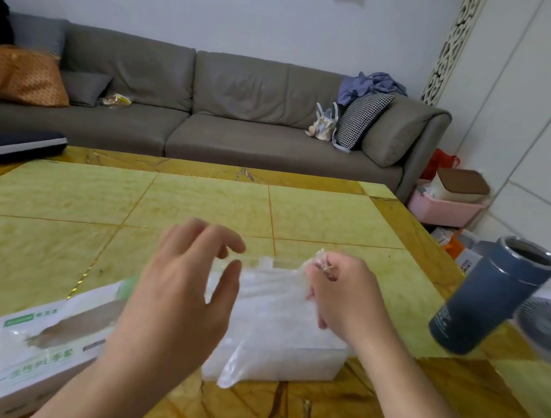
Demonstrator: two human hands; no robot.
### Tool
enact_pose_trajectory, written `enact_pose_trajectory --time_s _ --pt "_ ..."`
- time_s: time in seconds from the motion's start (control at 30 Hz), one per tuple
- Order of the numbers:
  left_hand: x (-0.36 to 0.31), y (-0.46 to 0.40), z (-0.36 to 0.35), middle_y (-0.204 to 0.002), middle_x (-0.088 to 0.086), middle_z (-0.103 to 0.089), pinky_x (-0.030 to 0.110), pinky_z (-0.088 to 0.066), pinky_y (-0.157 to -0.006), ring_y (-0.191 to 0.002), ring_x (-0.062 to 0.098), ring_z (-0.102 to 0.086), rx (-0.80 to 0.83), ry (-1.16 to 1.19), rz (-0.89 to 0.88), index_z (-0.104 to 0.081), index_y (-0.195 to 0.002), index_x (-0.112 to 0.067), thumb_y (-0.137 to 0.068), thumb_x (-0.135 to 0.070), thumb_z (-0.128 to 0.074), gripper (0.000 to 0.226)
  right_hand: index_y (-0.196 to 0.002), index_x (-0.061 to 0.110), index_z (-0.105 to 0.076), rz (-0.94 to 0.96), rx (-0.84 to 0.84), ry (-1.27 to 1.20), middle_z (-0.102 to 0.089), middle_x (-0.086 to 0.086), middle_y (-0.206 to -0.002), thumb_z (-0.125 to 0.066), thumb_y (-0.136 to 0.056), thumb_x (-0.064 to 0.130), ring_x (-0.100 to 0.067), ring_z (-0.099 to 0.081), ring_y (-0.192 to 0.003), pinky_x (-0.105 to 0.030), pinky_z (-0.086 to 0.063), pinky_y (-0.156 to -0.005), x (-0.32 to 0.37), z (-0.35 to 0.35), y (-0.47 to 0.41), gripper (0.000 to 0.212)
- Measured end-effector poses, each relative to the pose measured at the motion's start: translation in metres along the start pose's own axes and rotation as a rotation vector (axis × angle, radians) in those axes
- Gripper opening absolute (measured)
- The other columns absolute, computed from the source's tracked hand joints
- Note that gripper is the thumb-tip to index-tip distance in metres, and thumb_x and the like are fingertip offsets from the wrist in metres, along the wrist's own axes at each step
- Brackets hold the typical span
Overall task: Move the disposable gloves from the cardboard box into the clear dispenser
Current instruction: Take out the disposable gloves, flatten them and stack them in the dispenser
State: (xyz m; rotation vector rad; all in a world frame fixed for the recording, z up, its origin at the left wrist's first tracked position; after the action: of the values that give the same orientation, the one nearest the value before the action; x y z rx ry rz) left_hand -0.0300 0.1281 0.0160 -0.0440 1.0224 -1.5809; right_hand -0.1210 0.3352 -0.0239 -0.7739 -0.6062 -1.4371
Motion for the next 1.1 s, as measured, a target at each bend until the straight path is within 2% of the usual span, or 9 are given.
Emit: enact_pose_trajectory --time_s 0.13,0.23,0.4,0.53,0.7,0.87,0.97,1.03,1.1 --pt "0.011 -0.003 -0.073 -0.115 -0.012 -0.059 0.034 -0.057 -0.086 -0.098 0.011 -0.062 0.581 -0.201 0.08 -0.064 -0.119 -0.031 -0.105 -0.031 -0.046 0.023 -0.079 0.005 -0.061 0.024 0.032 0.136 -0.065 -0.008 -0.065 -0.057 -0.104 0.02 -0.015 -0.061 -0.042 -0.03 -0.048 -0.038 -0.006 -0.012 -0.001 0.029" --pt "0.023 0.0 -0.099 -0.121 -0.011 -0.06 0.038 -0.057 -0.091 -0.106 0.015 -0.063 0.812 -0.265 0.178 -0.057 -0.132 -0.035 -0.103 -0.038 -0.048 0.03 -0.078 0.006 -0.063 0.035 0.003 0.273 -0.065 -0.008 -0.067 -0.062 -0.103 0.02 -0.021 -0.058 -0.048 -0.036 -0.049 -0.043 -0.014 -0.012 -0.005 0.029" --pt "0.028 -0.01 -0.103 -0.116 -0.013 -0.064 0.035 -0.057 -0.09 -0.096 0.009 -0.065 0.909 -0.226 0.244 -0.052 -0.137 -0.037 -0.091 -0.052 -0.068 0.051 -0.07 0.015 -0.057 0.056 -0.014 0.518 -0.062 -0.001 -0.071 -0.062 -0.102 0.021 -0.022 -0.057 -0.057 -0.028 -0.037 -0.045 -0.012 -0.009 -0.007 0.032" --pt "0.027 -0.018 -0.1 -0.118 -0.017 -0.065 0.034 -0.056 -0.091 -0.098 0.007 -0.067 1.002 -0.328 0.187 -0.046 -0.142 -0.044 -0.083 -0.058 -0.075 0.068 -0.073 0.018 -0.061 0.043 -0.053 0.644 -0.063 0.001 -0.07 -0.065 -0.097 0.02 -0.023 -0.062 -0.061 -0.03 -0.047 -0.049 -0.009 0.001 -0.009 0.024" --pt "0.028 -0.023 -0.105 -0.106 -0.02 -0.066 0.033 -0.058 -0.087 -0.086 0.005 -0.07 1.066 -0.33 0.164 -0.049 -0.134 -0.052 -0.075 -0.061 -0.079 0.067 -0.07 0.019 -0.053 -0.018 -0.062 0.685 -0.058 0.003 -0.067 -0.067 -0.096 0.02 -0.02 -0.055 -0.056 -0.029 -0.035 -0.046 -0.009 0.008 -0.01 0.03" --pt "0.028 -0.016 -0.118 -0.101 -0.017 -0.066 0.032 -0.055 -0.079 -0.092 0.011 -0.067 1.054 -0.358 0.134 -0.051 -0.125 -0.045 -0.078 -0.055 -0.077 0.055 -0.113 0.02 -0.055 0.16 -0.113 0.625 -0.058 0.004 -0.108 -0.071 -0.096 0.026 -0.018 -0.06 -0.096 -0.032 -0.055 -0.076 0.021 0.009 0.005 0.023" --pt "0.024 -0.015 -0.119 -0.09 -0.017 -0.061 0.029 -0.046 -0.064 -0.084 0.013 -0.062 1.043 -0.382 0.074 -0.051 -0.109 -0.04 -0.078 -0.053 -0.074 0.041 -0.1 0.024 -0.054 0.279 0.113 0.418 -0.053 0.012 -0.104 -0.057 -0.092 0.006 -0.01 -0.055 -0.097 -0.032 -0.056 -0.084 0.039 -0.012 0.017 0.02" --pt "0.02 -0.015 -0.118 -0.081 -0.014 -0.058 0.029 -0.042 -0.059 -0.078 0.014 -0.059 1.046 -0.412 0.021 -0.049 -0.1 -0.038 -0.08 -0.051 -0.07 0.031 -0.09 0.021 -0.056 0.219 0.267 0.442 -0.056 0.007 -0.095 -0.049 -0.089 0.004 -0.015 -0.058 -0.085 -0.035 -0.056 -0.073 0.038 -0.026 0.021 0.018" --pt "0.021 -0.014 -0.117 -0.084 -0.014 -0.056 0.03 -0.044 -0.065 -0.084 0.016 -0.061 1.034 -0.392 0.03 -0.052 -0.11 -0.038 -0.08 -0.052 -0.071 0.038 -0.084 0.015 -0.057 0.173 0.323 0.552 -0.058 -0.001 -0.088 -0.05 -0.092 0.013 -0.021 -0.06 -0.075 -0.033 -0.049 -0.059 0.033 -0.027 0.019 0.011"
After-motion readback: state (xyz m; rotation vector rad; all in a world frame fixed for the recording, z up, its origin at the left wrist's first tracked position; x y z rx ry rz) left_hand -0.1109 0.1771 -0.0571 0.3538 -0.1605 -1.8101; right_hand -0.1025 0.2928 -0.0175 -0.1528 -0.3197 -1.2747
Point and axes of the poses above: each hand's wrist, its own y-axis away from the middle knuckle, its own z-axis out of the back of the hand, x = y × z, the point moved 4 cm from there along -y, towards the middle knuckle
